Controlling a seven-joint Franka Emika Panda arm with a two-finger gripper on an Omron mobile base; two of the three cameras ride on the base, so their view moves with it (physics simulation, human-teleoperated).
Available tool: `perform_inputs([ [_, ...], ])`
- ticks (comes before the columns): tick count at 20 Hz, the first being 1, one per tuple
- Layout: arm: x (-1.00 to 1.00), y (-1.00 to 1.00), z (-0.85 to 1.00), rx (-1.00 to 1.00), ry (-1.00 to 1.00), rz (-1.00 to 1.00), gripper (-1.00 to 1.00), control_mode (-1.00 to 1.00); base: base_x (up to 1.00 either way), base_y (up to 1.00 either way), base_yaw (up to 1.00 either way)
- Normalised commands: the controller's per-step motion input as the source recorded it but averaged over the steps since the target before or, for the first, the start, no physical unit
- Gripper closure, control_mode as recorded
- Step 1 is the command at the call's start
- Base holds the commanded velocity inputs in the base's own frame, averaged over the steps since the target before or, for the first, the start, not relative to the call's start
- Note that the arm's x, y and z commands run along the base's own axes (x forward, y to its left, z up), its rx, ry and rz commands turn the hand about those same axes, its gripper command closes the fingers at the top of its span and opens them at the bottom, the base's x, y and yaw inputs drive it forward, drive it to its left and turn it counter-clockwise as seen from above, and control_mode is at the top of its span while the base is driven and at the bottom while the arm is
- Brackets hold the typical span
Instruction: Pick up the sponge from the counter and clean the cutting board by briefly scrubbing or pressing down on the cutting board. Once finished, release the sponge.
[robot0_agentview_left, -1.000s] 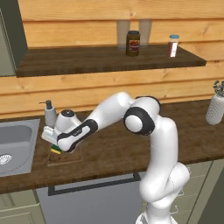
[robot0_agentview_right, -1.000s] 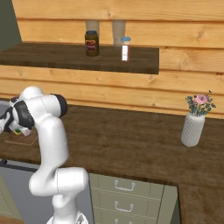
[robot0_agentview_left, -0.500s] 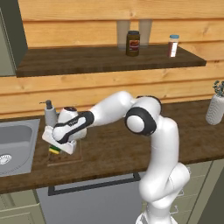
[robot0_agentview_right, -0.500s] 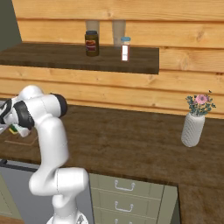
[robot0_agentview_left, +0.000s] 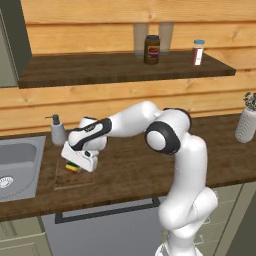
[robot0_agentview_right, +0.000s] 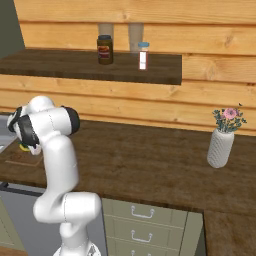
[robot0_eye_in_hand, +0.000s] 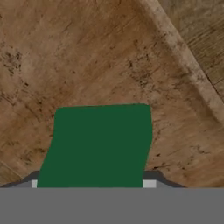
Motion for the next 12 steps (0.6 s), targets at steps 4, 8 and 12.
perform_inputs([
  [4, 0.0, -0.67, -0.27, -0.02, 0.01, -0.14, 1.0, -1.0, 0.0, 0.0, 0.0],
  [8, 0.0, -0.76, -0.26, 0.0, 0.0, -0.14, 1.0, -1.0, 0.0, 0.0, 0.0],
  [12, 0.0, -0.64, -0.07, 0.0, 0.0, -0.16, 1.0, -1.0, 0.0, 0.0, 0.0],
])
